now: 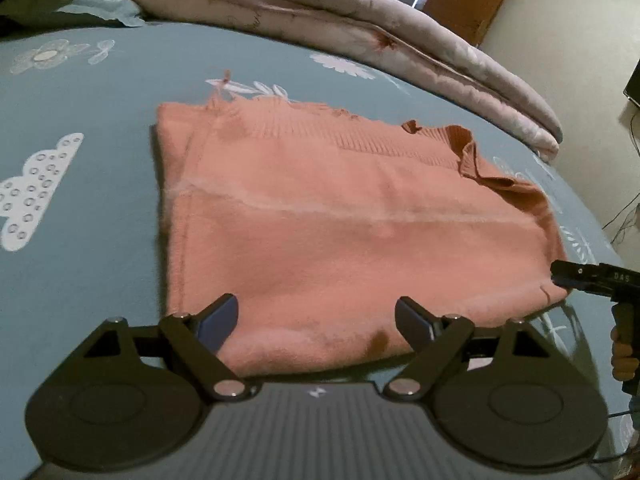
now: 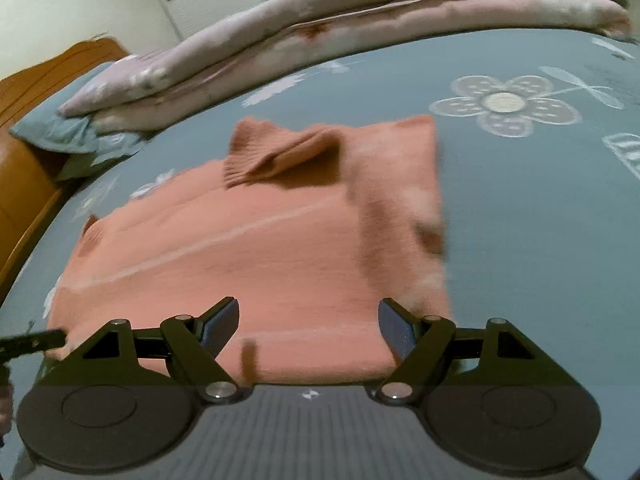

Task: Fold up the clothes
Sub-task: 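Lift both open grippers away from the folded sweater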

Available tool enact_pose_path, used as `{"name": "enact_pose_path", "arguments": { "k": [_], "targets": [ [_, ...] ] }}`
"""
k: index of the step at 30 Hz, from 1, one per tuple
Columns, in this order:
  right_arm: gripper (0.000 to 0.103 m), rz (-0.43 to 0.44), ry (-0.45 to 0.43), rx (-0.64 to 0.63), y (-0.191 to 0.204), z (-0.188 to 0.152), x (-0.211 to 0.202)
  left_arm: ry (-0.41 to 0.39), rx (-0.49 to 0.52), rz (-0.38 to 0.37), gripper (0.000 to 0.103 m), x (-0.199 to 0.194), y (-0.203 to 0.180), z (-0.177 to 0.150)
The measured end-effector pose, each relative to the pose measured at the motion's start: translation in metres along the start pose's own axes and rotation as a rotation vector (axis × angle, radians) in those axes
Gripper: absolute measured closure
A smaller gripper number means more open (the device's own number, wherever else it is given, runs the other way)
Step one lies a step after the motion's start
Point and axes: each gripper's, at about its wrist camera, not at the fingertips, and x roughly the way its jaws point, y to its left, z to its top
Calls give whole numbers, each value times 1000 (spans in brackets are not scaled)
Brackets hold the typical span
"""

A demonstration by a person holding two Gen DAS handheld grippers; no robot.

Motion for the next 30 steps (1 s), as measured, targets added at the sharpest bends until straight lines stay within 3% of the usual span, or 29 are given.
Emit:
{"name": "enact_pose_path", "arguments": {
  "k": [6, 11, 14, 18, 24, 30],
  "targets": [
    [22, -10, -52, -106, 26, 7, -4, -105, 75, -53, 15, -3, -24, 20],
    [22, 41, -69, -230, 50, 33, 14, 5, 80, 7, 15, 31, -30, 8],
    [21, 50, -62, -312, 60, 49, 30, -8, 114, 21, 15, 30, -32, -6],
    [19, 11, 6, -360, 57, 70, 66, -7, 77, 14, 15, 26, -27, -5],
    [19, 27, -51, -261, 26, 113, 77, -16, 51, 25, 15, 27, -29, -5],
    [17, -42, -86, -81, -15, 139, 84, -13, 82, 45, 14, 30, -36, -7]
  ]
}}
